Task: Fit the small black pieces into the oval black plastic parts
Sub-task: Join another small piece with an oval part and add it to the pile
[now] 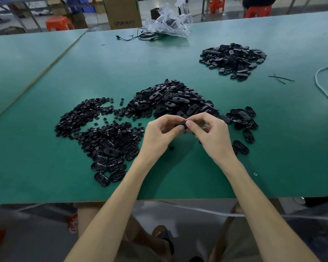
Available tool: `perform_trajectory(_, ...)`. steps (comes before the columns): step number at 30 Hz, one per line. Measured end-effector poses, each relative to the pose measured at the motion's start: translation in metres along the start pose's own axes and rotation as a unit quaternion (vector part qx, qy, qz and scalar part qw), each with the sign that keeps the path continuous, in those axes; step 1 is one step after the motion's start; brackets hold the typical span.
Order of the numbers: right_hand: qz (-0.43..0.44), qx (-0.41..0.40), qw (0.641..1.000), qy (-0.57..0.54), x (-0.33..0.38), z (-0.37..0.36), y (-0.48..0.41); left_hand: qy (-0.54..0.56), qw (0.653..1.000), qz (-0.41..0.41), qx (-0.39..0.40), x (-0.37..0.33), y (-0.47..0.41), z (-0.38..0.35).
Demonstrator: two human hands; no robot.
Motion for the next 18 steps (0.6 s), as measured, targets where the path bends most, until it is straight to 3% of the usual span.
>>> perform_trajectory(18, -0.002, 0.025, 1.0, -0.002, -0.0022, -0.007, 0.0009, -0.015, 0.999, 0.024, -0.018, 0.0055, -0.0005, 0.0015)
Point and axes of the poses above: each hand's wrist, its own y-axis away from the middle knuckle, its own z-axis out of the back of the hand, x = y × z, the point moved 9 cm from there along -y, towards the middle knuckle, and after that the axes turned 6 degrees about -y, right-handed, at the moved point
